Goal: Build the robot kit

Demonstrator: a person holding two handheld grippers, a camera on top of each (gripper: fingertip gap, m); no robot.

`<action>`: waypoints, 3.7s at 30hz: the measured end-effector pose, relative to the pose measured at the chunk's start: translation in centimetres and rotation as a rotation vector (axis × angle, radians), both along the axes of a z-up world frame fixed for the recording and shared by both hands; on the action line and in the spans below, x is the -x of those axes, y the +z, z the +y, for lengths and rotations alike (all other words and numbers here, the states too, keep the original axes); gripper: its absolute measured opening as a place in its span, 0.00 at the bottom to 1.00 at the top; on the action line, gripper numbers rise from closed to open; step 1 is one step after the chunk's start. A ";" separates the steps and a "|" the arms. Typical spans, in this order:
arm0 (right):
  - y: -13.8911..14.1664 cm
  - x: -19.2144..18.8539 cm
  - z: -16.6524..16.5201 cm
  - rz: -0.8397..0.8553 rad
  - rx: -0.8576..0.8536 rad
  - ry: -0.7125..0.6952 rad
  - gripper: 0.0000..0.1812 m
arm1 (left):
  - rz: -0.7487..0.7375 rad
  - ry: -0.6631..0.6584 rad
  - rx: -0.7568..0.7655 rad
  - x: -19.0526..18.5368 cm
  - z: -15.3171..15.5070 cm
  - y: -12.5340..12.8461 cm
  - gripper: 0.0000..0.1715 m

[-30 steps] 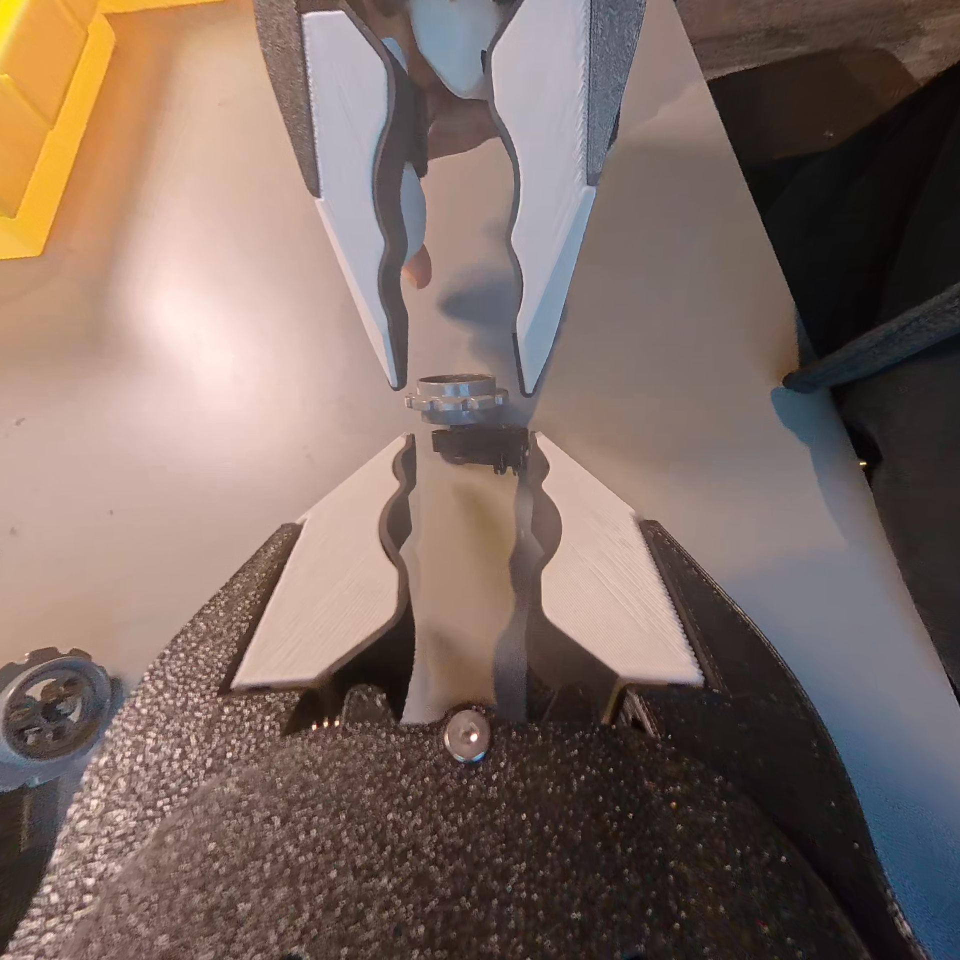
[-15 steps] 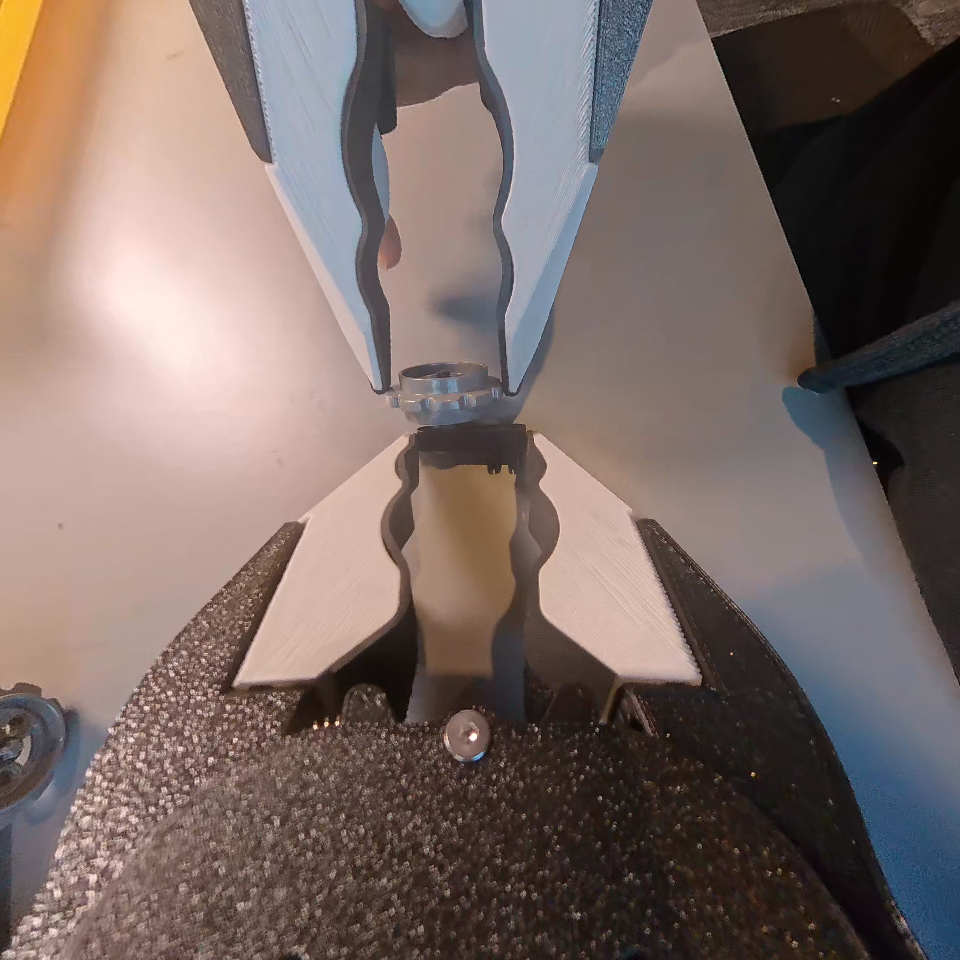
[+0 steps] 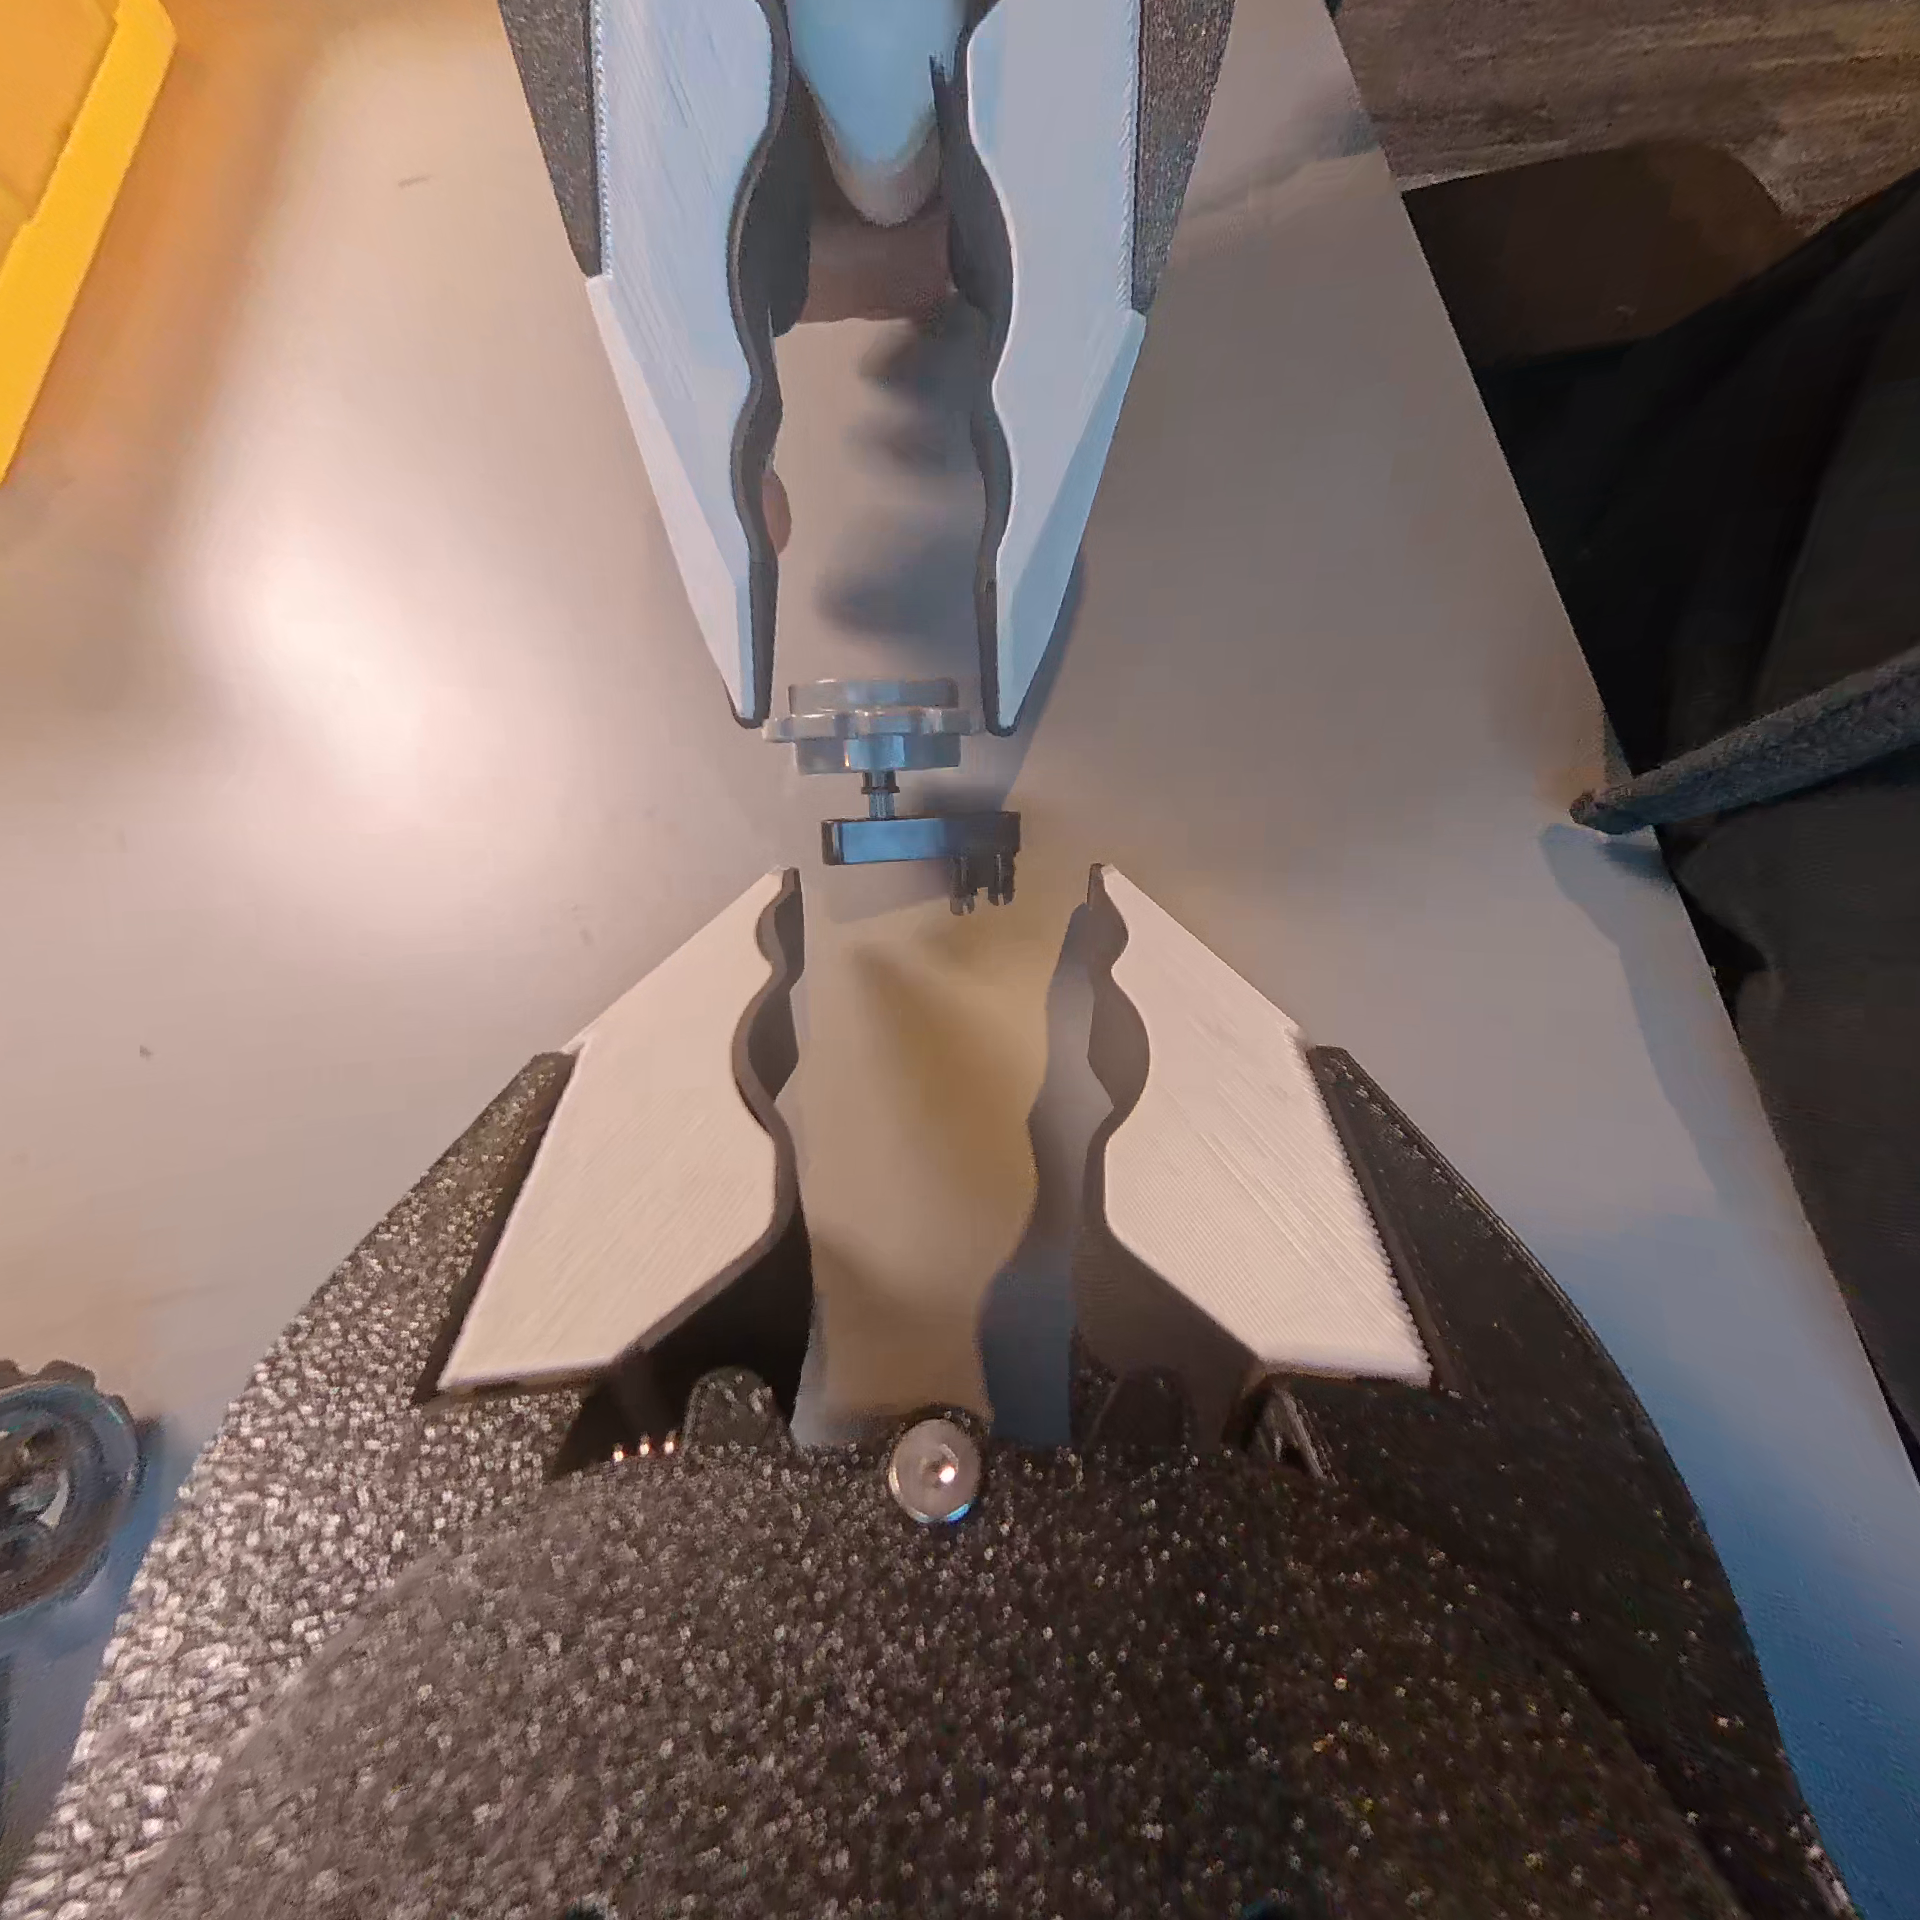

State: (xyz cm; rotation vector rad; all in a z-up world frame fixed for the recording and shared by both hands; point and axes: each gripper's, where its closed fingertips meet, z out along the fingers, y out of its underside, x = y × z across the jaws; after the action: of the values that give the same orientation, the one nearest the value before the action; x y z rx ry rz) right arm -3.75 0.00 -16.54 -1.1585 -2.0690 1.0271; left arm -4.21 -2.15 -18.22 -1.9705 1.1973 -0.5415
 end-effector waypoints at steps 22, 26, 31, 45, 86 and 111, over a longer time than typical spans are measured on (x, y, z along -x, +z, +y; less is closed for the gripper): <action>3.4 1.5 -0.4 0.193 0.070 0.050 0.20 | -0.249 0.073 -0.011 1.6 1.3 4.0 0.03; 3.3 1.6 -0.3 0.196 0.063 0.046 0.20 | -0.241 0.077 -0.011 1.6 1.5 3.7 0.03; 4.0 1.8 -0.1 0.224 0.092 0.036 0.20 | -0.217 0.103 -0.015 2.1 1.9 3.3 0.08; 4.4 2.4 -0.4 0.194 0.058 0.057 0.20 | -0.219 0.072 -0.072 1.3 1.8 3.9 0.11; 7.4 3.4 -0.9 0.249 0.277 0.114 0.24 | -0.371 0.082 -0.125 2.6 1.2 7.4 0.11; 10.1 5.1 -0.8 0.448 0.535 0.073 0.23 | -0.412 0.180 -0.262 3.4 1.6 10.9 0.02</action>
State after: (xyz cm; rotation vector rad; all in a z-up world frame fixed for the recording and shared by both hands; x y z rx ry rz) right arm -8.81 -0.84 -6.45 -0.9699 -1.5330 1.7641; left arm -7.59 -0.53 -7.33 -1.6245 0.7823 -0.6250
